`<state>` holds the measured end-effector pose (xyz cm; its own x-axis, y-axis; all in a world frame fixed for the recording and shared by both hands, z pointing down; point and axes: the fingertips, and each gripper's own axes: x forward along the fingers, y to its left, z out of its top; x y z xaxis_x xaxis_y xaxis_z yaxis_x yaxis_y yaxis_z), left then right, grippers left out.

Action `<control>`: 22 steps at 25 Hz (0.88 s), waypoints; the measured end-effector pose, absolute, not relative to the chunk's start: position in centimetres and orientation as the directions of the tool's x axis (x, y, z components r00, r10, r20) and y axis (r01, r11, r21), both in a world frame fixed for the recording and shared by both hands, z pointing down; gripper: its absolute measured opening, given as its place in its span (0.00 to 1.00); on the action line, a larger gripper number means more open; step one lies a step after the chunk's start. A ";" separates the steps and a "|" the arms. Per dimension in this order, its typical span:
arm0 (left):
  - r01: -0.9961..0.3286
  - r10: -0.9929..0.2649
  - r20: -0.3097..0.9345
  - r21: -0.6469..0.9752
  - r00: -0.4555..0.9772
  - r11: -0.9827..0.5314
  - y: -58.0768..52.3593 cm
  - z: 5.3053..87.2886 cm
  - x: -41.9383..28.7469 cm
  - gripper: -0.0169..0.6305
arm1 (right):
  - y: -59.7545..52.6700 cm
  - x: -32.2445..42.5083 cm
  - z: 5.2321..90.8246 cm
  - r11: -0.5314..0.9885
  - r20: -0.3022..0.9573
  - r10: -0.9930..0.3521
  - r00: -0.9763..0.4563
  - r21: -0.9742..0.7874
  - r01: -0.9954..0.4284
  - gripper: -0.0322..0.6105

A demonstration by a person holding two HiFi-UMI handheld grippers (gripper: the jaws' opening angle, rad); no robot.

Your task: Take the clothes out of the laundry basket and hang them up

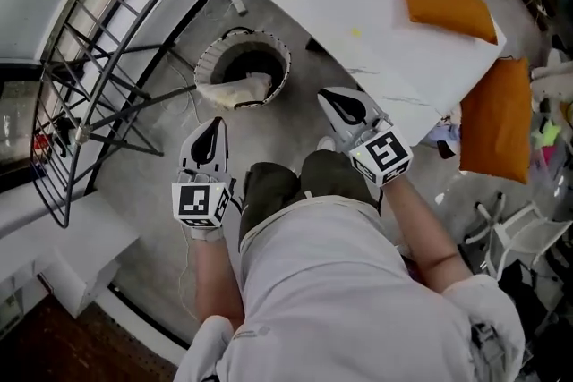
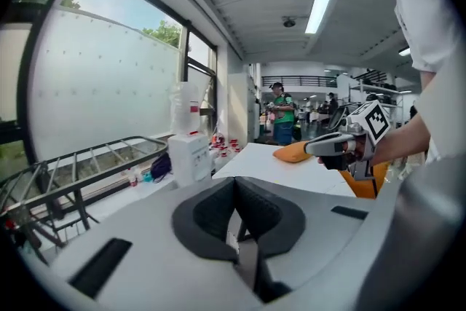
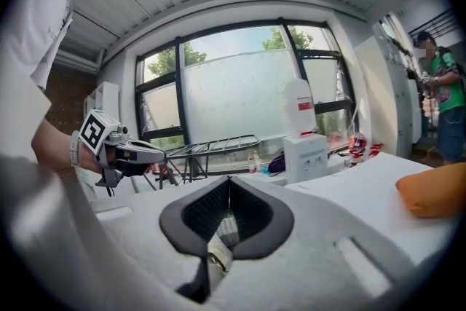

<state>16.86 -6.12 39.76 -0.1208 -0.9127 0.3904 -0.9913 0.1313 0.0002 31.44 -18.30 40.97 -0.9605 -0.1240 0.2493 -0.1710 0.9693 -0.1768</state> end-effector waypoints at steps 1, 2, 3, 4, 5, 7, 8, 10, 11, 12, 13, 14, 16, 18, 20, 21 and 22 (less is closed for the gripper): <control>-0.986 -0.903 0.402 0.011 -0.150 0.168 -5.6 40.2 16.1 0.03 | -18.3 30.6 41.3 0.974 0.257 -0.091 -0.962 -0.178 -0.140 0.06; -0.979 -0.895 0.411 0.026 -0.175 0.204 -5.0 40.6 15.3 0.03 | -18.4 29.6 41.5 0.977 0.266 -0.064 -0.962 -0.179 -0.115 0.06; -0.970 -0.885 0.419 0.039 -0.200 0.238 -4.4 41.0 14.4 0.03 | -18.4 28.5 41.8 0.979 0.276 -0.041 -0.960 -0.183 -0.095 0.06; -0.961 -0.875 0.429 0.048 -0.225 0.271 -3.8 41.4 13.4 0.03 | -18.4 27.4 42.1 0.979 0.288 -0.020 -0.958 -0.190 -0.078 0.06; -0.952 -0.862 0.442 0.055 -0.248 0.302 -3.1 42.0 12.4 0.03 | -18.3 26.3 42.5 0.978 0.299 0.000 -0.954 -0.200 -0.062 0.06; -0.933 -0.838 0.467 0.070 -0.283 0.354 -2.1 43.4 10.2 0.03 | -18.0 24.0 43.4 0.976 0.323 0.035 -0.946 -0.213 -0.037 0.06; -0.924 -0.828 0.478 0.082 -0.292 0.373 -1.7 44.3 9.0 0.03 | -17.8 22.8 44.1 0.977 0.337 0.048 -0.940 -0.213 -0.027 0.06; -0.912 -0.817 0.496 0.111 -0.293 0.394 -1.1 46.2 6.8 0.03 | -17.4 20.4 45.5 0.979 0.370 0.062 -0.927 -0.205 -0.016 0.06; -0.909 -0.814 0.505 0.123 -0.287 0.397 -1.0 47.1 5.7 0.03 | -17.2 19.2 46.2 0.979 0.387 0.065 -0.920 -0.202 -0.016 0.06; -0.908 -0.810 0.515 0.132 -0.279 0.397 -0.9 48.1 4.5 0.03 | -17.0 18.0 46.9 0.979 0.404 0.067 -0.912 -0.204 -0.019 0.06; -0.908 -0.806 0.526 0.137 -0.271 0.395 -0.9 49.2 3.3 0.03 | -16.9 16.8 47.6 0.978 0.421 0.067 -0.905 -0.208 -0.025 0.06; -0.909 -0.800 0.539 0.141 -0.262 0.392 -0.8 50.3 2.2 0.03 | -16.9 15.7 48.3 0.977 0.439 0.066 -0.896 -0.213 -0.032 0.06; -0.908 -0.788 0.569 0.160 -0.235 0.387 -0.7 52.5 0.0 0.03 | -16.8 13.5 49.6 0.975 0.471 0.063 -0.880 -0.219 -0.048 0.06; -0.903 -0.783 0.592 0.205 -0.194 0.379 -0.5 54.5 -2.1 0.03 | -16.6 11.2 50.4 0.973 0.499 0.058 -0.865 -0.221 -0.062 0.06; -0.901 -0.778 0.614 0.249 -0.137 0.354 -0.4 56.5 -3.7 0.03 | -16.5 9.3 51.2 0.972 0.526 0.051 -0.849 -0.223 -0.080 0.06; -0.905 -0.772 0.627 0.263 -0.104 0.335 -0.5 57.7 -4.2 0.03 | -16.6 8.4 51.6 0.970 0.541 0.045 -0.840 -0.223 -0.092 0.06; -0.910 -0.764 0.641 0.271 -0.073 0.314 -0.6 59.0 -4.7 0.03 | -16.8 7.7 52.2 0.969 0.554 0.037 -0.832 -0.223 -0.106 0.06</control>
